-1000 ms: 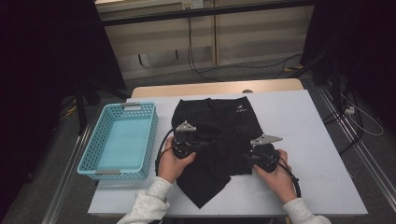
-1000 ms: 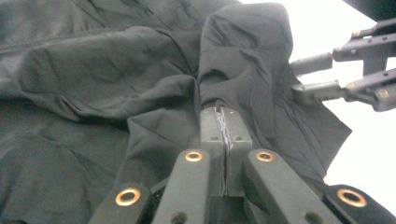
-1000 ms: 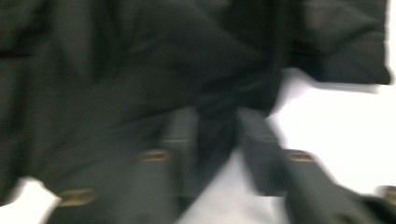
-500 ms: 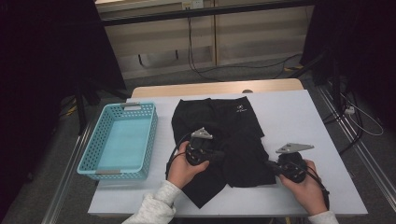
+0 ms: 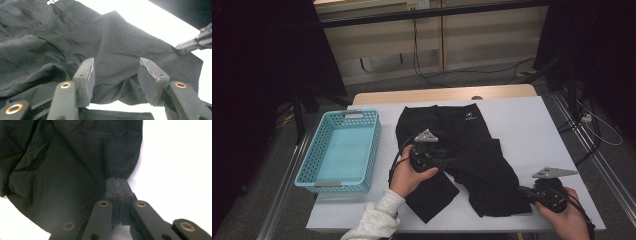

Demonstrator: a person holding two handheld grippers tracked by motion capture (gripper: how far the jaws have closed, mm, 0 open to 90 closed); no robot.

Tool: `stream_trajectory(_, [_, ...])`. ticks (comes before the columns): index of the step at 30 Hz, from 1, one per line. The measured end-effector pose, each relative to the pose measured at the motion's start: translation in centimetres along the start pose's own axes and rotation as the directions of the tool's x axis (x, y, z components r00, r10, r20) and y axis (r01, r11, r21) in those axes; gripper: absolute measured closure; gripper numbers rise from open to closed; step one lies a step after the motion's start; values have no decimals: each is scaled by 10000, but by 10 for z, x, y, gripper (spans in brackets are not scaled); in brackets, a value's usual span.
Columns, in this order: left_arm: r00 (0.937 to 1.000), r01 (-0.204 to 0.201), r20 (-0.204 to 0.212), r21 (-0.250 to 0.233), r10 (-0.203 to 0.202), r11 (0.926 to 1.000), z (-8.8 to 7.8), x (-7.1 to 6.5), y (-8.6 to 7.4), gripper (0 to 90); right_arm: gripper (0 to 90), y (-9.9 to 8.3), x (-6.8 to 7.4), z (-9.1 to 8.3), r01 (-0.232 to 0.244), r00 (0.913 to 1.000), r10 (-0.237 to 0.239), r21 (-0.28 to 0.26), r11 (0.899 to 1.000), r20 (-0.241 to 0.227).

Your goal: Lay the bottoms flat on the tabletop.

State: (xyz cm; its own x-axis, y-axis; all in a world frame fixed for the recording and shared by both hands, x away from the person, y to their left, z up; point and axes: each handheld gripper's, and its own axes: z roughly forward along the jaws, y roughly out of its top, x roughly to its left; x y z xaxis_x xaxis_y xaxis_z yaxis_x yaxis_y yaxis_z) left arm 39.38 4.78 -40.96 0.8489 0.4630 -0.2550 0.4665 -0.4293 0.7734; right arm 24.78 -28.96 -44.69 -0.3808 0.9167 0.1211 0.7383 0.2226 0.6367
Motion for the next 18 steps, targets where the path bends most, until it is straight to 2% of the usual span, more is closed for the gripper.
stream_trajectory(5, [10000, -8, -58, -14, 8, 10000, 1, 2, 0, 450, 880, -8, 0, -10, 47, 9999, -48, 48, 10000, 129])
stream_trajectory(8, [9998, 11, -173, -38, -12, 10000, -1, 3, 0, 435, 802, -10, -1, -11, -55, 9999, 54, 9, 10000, 94])
stream_trajectory(11, [9995, 12, -308, -130, -16, 9999, -4, 4, 0, 418, 670, -1, 0, -9, -64, 9998, 70, -311, 9995, 166])
stream_trajectory(14, [9991, 41, -419, -96, -45, 9999, -7, 7, -2, 397, 616, 14, 0, -3, -45, 9996, 64, -686, 9976, 272])
stream_trajectory(18, [9983, 139, -569, -33, -141, 9999, -9, 10, -6, 354, 611, 33, -9, 13, -237, 9973, 299, -912, 9955, 668])
